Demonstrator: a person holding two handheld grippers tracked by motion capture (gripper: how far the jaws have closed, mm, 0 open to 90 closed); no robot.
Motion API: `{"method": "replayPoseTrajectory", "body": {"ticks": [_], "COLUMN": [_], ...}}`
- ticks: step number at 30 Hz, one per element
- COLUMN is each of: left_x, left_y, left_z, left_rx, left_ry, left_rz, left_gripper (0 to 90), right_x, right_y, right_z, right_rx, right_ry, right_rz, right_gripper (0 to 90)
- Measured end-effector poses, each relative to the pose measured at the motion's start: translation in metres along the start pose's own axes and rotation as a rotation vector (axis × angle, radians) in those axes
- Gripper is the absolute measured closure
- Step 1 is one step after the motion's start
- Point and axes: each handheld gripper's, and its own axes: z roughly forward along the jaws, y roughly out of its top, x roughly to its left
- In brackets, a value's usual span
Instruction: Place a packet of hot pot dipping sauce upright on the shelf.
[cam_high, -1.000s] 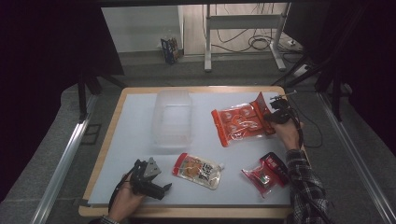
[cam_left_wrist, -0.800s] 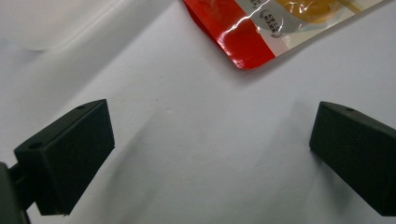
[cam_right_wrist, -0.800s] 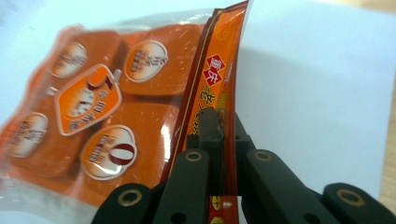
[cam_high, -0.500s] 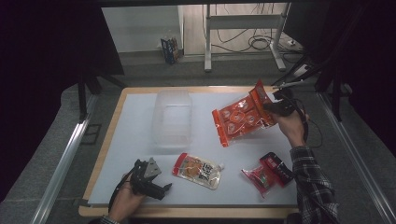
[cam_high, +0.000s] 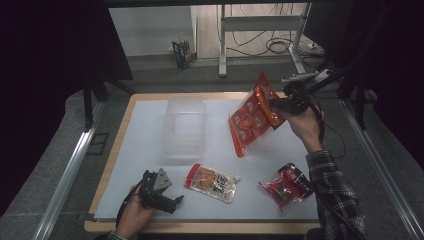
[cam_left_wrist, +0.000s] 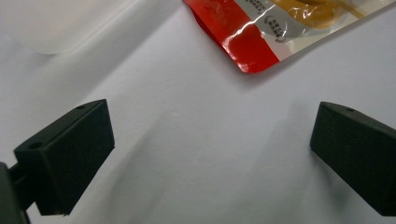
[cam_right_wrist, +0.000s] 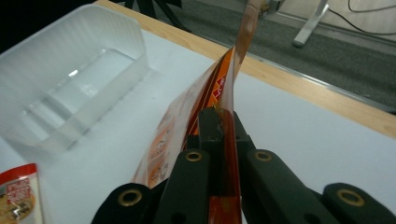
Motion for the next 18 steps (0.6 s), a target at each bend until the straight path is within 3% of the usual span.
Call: {"method": "replayPoseTrajectory", "body": {"ticks": [3,9,13,18], "left_x": [0.001,0.004,0.007,0.009], "left_y": [0.0,0.0,-0.001,-0.001], "left_z": [-0.001,-0.003,-0.007,-0.01], "left_rx": [-0.005,-0.024,-0.055,-0.091], "left_ry": [0.003,0.001,-0.033,-0.057], "left_rz": [-0.006,-0.032,-0.064,-0.087], "left_gripper": [0.0,0.0,0.0,0.0], "right_x": [0.014,0.034,0.049,0.065], "right_y": [0.009,0.025,0.036,0.047], "right_z": [-0.001,-0.001,0.002,0.005], "right_rx": [-0.009,-0.021,-0.017,-0.008], "right_ry": [0.008,0.051,0.082,0.115], "right_rz": [-0.057,-0.096,-0.144,-0.169], "right_gripper": [88.8,88.9,88.9,89.0]}}
